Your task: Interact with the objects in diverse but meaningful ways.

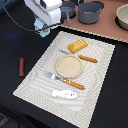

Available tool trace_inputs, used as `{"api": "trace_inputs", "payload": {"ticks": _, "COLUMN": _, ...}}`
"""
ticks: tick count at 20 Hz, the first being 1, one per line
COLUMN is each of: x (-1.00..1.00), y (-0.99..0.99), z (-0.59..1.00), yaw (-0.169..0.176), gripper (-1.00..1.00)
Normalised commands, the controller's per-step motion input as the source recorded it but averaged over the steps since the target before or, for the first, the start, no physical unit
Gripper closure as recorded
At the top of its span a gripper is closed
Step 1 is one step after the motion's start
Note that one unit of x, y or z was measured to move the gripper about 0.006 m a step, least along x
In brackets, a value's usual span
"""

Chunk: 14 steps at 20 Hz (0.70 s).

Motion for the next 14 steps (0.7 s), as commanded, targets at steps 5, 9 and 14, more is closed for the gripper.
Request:
{"api": "trace_inputs", "payload": {"ticks": 5, "x": 0.03, "y": 0.32, "z": -0.17, "yaw": -0.160, "gripper": 1.00}}
{"api": "trace_inputs", "payload": {"ticks": 9, "x": 0.28, "y": 0.27, "z": -0.09, "yaw": -0.137, "gripper": 1.00}}
{"api": "trace_inputs", "payload": {"ticks": 14, "x": 0.26, "y": 0.26, "z": -0.12, "yaw": -0.117, "gripper": 1.00}}
